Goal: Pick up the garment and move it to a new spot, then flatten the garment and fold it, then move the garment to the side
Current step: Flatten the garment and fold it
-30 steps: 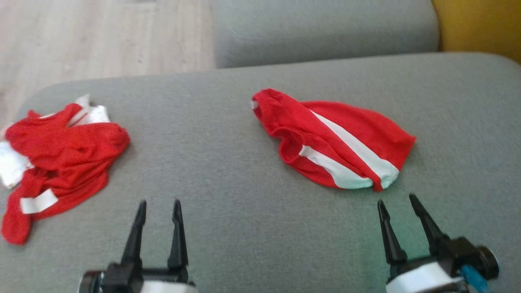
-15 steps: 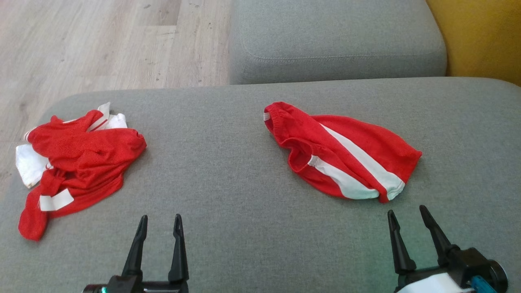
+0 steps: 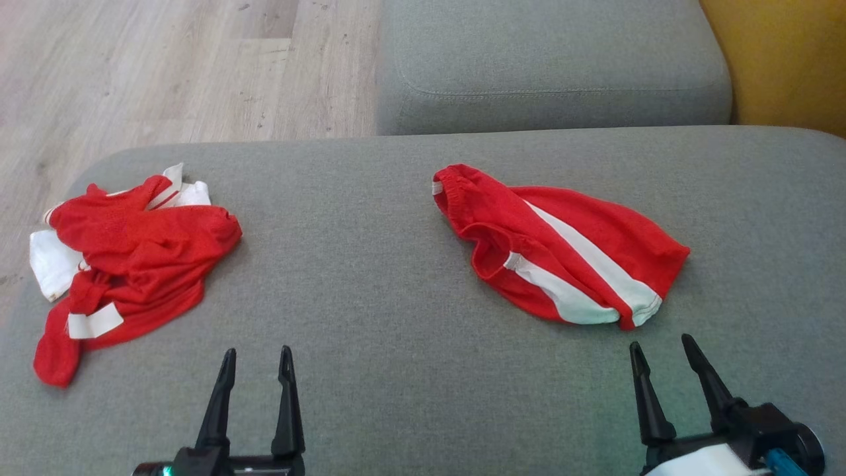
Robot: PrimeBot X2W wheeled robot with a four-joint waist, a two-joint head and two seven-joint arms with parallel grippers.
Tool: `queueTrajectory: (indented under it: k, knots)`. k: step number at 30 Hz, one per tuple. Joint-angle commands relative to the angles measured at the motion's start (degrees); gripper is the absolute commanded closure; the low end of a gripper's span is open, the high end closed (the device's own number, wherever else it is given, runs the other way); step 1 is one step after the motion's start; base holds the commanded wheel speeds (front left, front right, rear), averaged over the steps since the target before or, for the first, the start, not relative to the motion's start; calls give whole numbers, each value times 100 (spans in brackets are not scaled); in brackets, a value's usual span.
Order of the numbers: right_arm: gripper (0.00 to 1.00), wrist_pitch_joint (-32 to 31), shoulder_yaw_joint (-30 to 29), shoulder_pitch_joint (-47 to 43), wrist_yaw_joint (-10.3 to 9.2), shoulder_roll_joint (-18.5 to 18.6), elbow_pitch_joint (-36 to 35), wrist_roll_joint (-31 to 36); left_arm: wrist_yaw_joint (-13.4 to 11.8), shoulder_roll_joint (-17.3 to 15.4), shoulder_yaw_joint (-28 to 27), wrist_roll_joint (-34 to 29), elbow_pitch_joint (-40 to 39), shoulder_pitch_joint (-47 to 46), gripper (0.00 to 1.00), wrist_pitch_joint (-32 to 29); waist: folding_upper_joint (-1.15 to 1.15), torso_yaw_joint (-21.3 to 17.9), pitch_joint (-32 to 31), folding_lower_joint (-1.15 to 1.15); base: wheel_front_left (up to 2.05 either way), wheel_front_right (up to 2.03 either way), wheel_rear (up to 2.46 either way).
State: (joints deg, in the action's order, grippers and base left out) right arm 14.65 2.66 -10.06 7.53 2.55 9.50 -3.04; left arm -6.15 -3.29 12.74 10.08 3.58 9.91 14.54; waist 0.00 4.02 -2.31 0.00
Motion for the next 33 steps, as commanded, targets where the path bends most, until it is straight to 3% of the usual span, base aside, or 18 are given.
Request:
queueTrajectory:
  k: [1,16,26,33]
  knots:
    - [0,35,116,166,-4,32,-205,-12,-59,41,-184,-27,-185,-113,0,46,0,7,2,0,0,0,0]
    - [0,35,232,285,-4,32,-208,17,49,41,-80,-254,-57,-235,0,46,0,-234,130,0,0,0,0]
    - [0,35,417,466,-4,32,-258,134,221,41,245,-351,383,-826,0,46,0,-880,475,0,0,0,0]
    - [0,35,508,757,-4,32,-335,137,489,41,670,-468,923,-1874,0,46,0,-1330,1022,0,0,0,0]
